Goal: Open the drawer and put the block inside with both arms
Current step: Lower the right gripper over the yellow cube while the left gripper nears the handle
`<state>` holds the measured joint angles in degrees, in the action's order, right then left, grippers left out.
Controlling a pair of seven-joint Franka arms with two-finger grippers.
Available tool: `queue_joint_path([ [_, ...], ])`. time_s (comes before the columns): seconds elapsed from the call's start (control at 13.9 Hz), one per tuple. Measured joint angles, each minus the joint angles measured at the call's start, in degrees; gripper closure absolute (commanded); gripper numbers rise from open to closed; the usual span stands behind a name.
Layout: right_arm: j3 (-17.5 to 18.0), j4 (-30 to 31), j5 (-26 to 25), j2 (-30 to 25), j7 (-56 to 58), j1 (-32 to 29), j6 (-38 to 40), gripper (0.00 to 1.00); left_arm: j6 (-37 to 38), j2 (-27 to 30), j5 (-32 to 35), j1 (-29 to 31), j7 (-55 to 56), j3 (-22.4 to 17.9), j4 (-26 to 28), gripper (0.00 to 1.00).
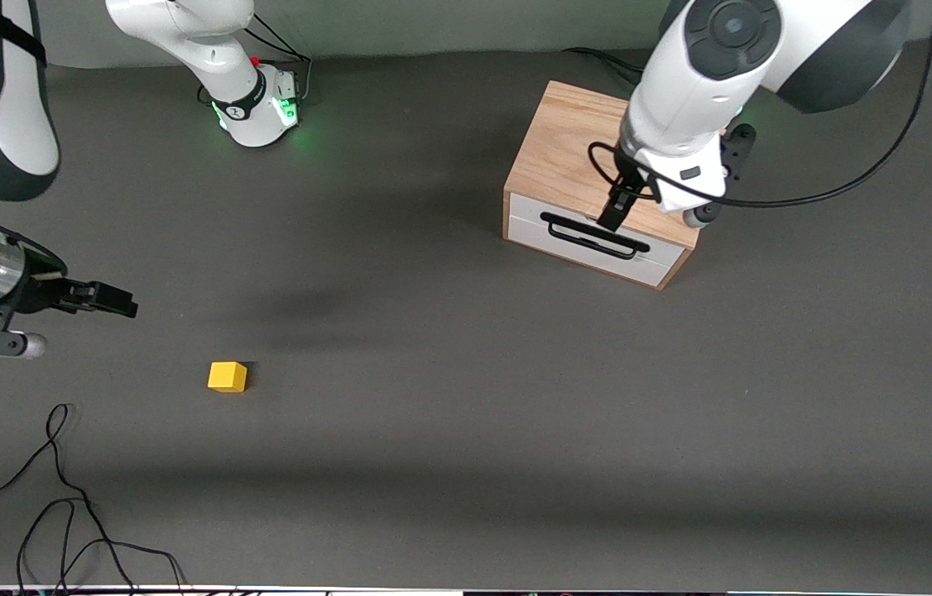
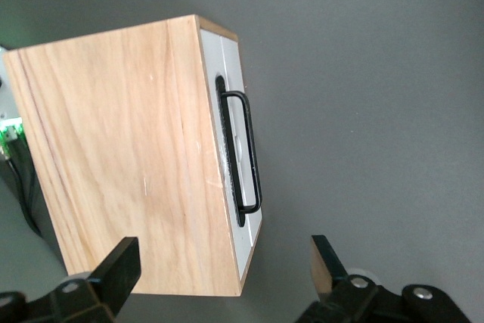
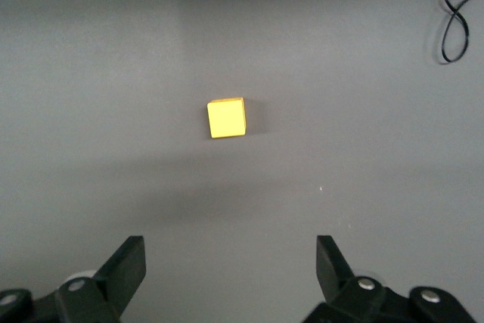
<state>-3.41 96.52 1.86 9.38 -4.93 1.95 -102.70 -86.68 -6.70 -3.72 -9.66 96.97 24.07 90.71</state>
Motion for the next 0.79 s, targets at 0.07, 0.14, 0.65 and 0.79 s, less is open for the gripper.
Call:
queue_joint_path([
  [0.07, 0.00, 1.67, 0.00, 0.12, 0.00, 0.04, -2.43, 0.00, 0.50, -0.36, 0.00, 0.01, 1.99, -0.08, 0.01, 0.00],
  [0.14, 0.02, 3.66, 0.00, 0.19, 0.00, 0.05, -5.40, 0.00, 1.42, -0.63, 0.00, 0.03, 3.95, -0.23, 0.01, 0.00],
  [0.65, 0.14, 11.09, 0.00, 3.37, 0.32, 0.17, -19.76, 0.00, -0.74, -6.75, 0.60, 0.14, 12.35, -0.76, 0.31, 0.00],
  [0.79, 0.15, 11.46, 0.00, 6.20, 1.78, 0.19, -23.56, 0.00, -4.25, -9.76, 1.30, 0.21, 12.96, -0.95, 0.79, 0.00],
])
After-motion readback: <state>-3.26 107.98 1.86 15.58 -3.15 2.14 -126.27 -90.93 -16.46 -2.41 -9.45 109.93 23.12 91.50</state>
